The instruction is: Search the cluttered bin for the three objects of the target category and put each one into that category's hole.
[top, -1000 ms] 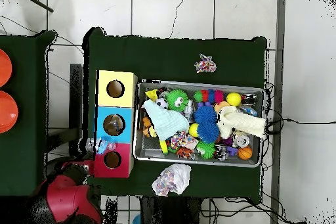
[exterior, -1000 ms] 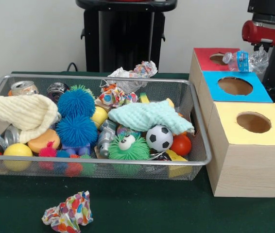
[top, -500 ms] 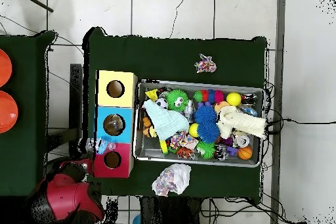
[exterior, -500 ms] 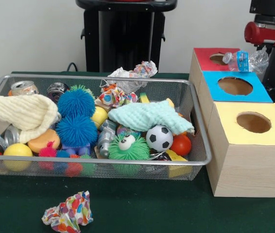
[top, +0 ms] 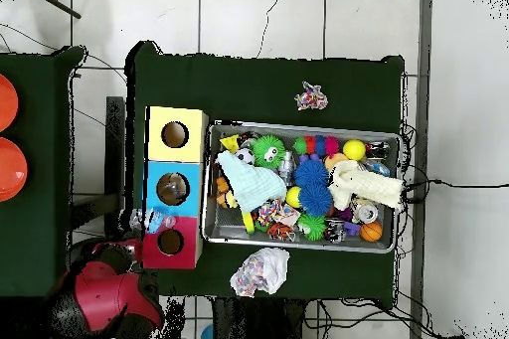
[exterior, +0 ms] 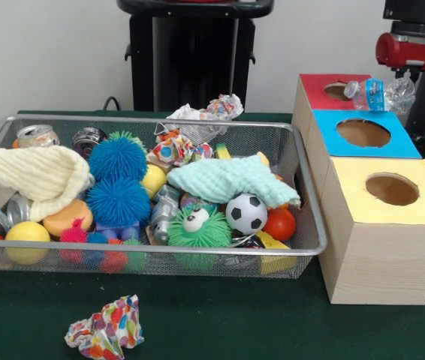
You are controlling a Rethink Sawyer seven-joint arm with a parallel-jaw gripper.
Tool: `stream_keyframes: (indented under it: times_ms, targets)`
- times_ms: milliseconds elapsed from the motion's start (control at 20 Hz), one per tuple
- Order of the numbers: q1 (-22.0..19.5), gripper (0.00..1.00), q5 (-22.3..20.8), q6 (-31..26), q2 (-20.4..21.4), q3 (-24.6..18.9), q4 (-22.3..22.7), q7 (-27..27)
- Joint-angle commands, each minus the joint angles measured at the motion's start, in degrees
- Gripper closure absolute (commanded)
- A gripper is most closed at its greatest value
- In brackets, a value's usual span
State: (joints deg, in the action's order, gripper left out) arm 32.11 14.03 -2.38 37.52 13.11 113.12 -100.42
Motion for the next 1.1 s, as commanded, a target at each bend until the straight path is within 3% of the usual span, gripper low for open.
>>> stream_keyframes:
  times_ms: [50, 550, 1100]
  targets:
    - [-4.33, 1.00, -3.89, 2.82, 1.27, -6.48, 4.36, -8.75]
    - [-9.08, 1.00, -8.23, 4.68, 2.84, -9.28, 6.45, -8.55]
    - [-9.54, 1.00, -8.89, 1.33, 4.28, -8.86, 5.64, -8.02]
